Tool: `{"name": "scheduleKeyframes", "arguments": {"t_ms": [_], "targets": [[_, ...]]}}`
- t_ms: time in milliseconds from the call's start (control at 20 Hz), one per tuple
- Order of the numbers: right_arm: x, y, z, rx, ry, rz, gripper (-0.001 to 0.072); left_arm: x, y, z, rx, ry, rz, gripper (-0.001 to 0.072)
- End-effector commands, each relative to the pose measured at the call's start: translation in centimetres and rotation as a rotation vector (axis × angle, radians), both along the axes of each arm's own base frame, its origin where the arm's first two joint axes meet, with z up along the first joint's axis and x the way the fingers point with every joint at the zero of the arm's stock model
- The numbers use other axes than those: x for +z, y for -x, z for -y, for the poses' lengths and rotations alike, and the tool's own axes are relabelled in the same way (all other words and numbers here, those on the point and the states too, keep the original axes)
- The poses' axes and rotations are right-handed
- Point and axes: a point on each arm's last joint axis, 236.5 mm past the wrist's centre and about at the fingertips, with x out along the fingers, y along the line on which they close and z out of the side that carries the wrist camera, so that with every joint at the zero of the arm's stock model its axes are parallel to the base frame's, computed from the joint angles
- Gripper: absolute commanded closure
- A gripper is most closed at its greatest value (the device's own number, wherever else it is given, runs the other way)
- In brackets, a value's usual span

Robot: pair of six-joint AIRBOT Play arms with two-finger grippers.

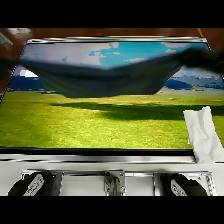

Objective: Fold the shirts.

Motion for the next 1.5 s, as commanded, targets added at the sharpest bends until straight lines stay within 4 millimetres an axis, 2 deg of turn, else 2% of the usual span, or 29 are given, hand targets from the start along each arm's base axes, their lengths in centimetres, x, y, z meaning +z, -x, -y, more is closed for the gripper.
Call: {"name": "scheduleKeyframes", "arguments": {"t_ms": [0,50,100,200,300,350,450,550,650,800,950,1050,1100,1200,1300,1350,1450], "targets": [[20.6,12.3,2.1,-0.127,0.075,0.547,0.0654,18.3,10.5,1.2,0.187,-0.083,0.451,0.0672],[22.8,15.2,2.6,-0.162,0.067,0.609,0.0654,20.6,13.0,1.1,0.247,-0.119,0.512,0.0672],[24.2,17.8,3.1,-0.193,0.057,0.652,0.0654,21.9,15.0,1.1,0.294,-0.165,0.556,0.0671],[24.8,21.4,3.7,-0.226,0.055,0.682,0.0654,22.6,18.1,1.2,0.365,-0.226,0.584,0.0672],[23.7,23.4,4.0,-0.244,0.075,0.642,0.0654,20.7,19.2,0.8,0.407,-0.272,0.514,0.0671],[22.7,23.7,4.2,-0.250,0.087,0.603,0.0654,19.2,19.2,0.6,0.412,-0.304,0.453,0.0671],[19.8,23.3,4.5,-0.253,0.118,0.479,0.0654,16.0,18.7,0.5,0.385,-0.345,0.327,0.0671],[16.0,21.9,4.9,-0.253,0.152,0.316,0.0654,12.7,17.9,0.4,0.347,-0.360,0.200,0.0671],[11.9,19.8,5.8,-0.268,0.181,0.130,0.0654,8.6,16.9,0.0,0.307,-0.365,0.049,0.0671],[4.3,15.4,6.7,-0.253,0.233,-0.204,0.0654,2.6,14.5,-1.4,0.274,-0.327,-0.150,0.0671],[-3.8,9.1,6.9,-0.213,0.246,-0.472,0.0654,-5.5,11.5,-2.9,0.234,-0.234,-0.391,0.0670],[-10.3,4.0,7.0,-0.192,0.244,-0.615,0.0654,-12.0,9.3,-4.0,0.205,-0.162,-0.569,0.0671],[-13.2,1.6,6.7,-0.174,0.229,-0.662,0.0654,-15.2,8.1,-4.6,0.195,-0.124,-0.653,0.0671],[-18.5,-3.5,5.2,-0.129,0.157,-0.709,0.0654,-20.1,5.3,-5.8,0.195,-0.066,-0.756,0.0671],[-22.2,-8.5,3.5,-0.121,0.037,-0.688,0.0654,-23.9,1.3,-6.5,0.197,-0.013,-0.802,0.0670],[-23.4,-10.9,2.9,-0.131,-0.032,-0.656,0.0653,-25.0,-1.0,-6.2,0.184,0.007,-0.791,0.0670],[-24.6,-14.9,1.9,-0.155,-0.157,-0.578,0.0654,-26.6,-6.0,-5.1,0.154,0.070,-0.720,0.0670]]}}
